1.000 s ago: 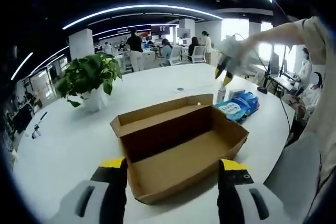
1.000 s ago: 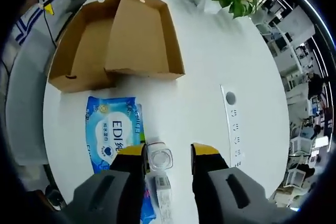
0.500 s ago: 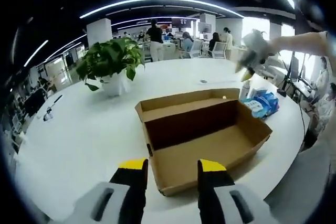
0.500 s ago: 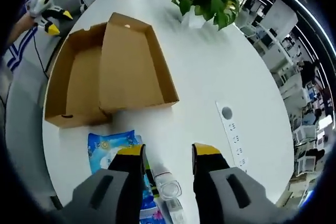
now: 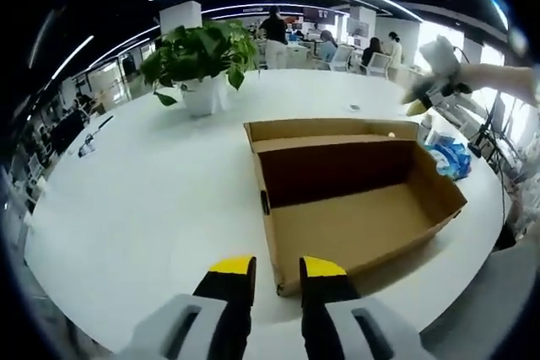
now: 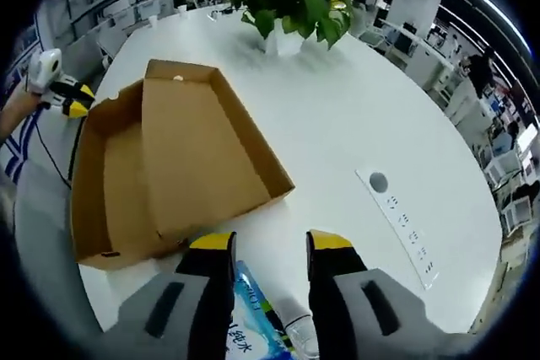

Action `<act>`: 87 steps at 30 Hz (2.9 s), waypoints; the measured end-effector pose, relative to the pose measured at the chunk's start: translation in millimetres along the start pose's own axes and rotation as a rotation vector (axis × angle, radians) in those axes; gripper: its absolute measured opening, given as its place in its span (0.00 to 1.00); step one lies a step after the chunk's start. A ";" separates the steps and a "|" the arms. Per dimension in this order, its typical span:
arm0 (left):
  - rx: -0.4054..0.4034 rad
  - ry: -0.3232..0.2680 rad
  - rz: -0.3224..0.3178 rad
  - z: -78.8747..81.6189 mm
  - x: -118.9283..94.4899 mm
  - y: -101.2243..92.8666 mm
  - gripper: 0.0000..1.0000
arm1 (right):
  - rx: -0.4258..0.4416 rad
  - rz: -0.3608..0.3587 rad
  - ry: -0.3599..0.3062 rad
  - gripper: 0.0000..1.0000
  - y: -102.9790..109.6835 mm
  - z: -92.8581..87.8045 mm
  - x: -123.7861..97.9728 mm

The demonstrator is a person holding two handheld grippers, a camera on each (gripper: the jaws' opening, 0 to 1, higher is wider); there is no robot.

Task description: Operate the shoe box by opening the lid, removing the specified soft item, and placing it in the target area until the item is outside and the box remains undamaged.

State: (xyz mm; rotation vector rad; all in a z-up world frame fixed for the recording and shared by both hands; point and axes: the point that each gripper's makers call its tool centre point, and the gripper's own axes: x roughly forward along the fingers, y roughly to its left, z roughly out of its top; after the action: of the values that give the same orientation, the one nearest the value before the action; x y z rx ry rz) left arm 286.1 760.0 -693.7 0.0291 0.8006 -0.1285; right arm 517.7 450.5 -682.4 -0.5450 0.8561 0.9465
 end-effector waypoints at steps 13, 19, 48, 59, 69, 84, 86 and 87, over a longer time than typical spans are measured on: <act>-0.062 0.019 -0.004 -8.0 8.4 -0.6 0.05 | 0.341 0.003 -0.064 0.26 -2.5 5.9 18.8; -0.071 0.011 -0.004 -8.5 8.1 -0.3 0.04 | 0.443 0.018 -0.054 0.24 -3.8 8.2 45.8; -0.079 0.001 0.001 -9.6 11.9 3.9 0.04 | 0.487 -0.070 -0.051 0.05 0.6 13.1 58.7; -0.064 0.015 -0.001 -9.6 10.7 2.2 0.04 | 0.437 -0.103 -0.108 0.04 1.8 27.6 32.1; -0.053 0.014 -0.008 -8.8 8.8 -0.4 0.04 | 0.399 -0.128 -0.175 0.02 16.5 38.0 -2.7; -0.041 0.013 -0.012 -8.1 7.3 -2.6 0.04 | 0.372 -0.137 -0.273 0.00 26.1 52.1 -35.1; -0.039 0.013 -0.011 -8.0 7.2 -2.9 0.04 | 0.361 -0.139 -0.283 0.00 28.3 53.7 -38.9; -0.039 0.013 -0.011 -8.0 7.2 -2.9 0.04 | 0.355 -0.141 -0.287 0.00 29.4 54.3 -40.5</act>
State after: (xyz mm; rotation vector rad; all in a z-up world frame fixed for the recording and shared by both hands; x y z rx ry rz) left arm 285.1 757.0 -704.4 -0.0115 0.8159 -0.1230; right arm 500.7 485.4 -619.6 -0.1555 0.6944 0.7018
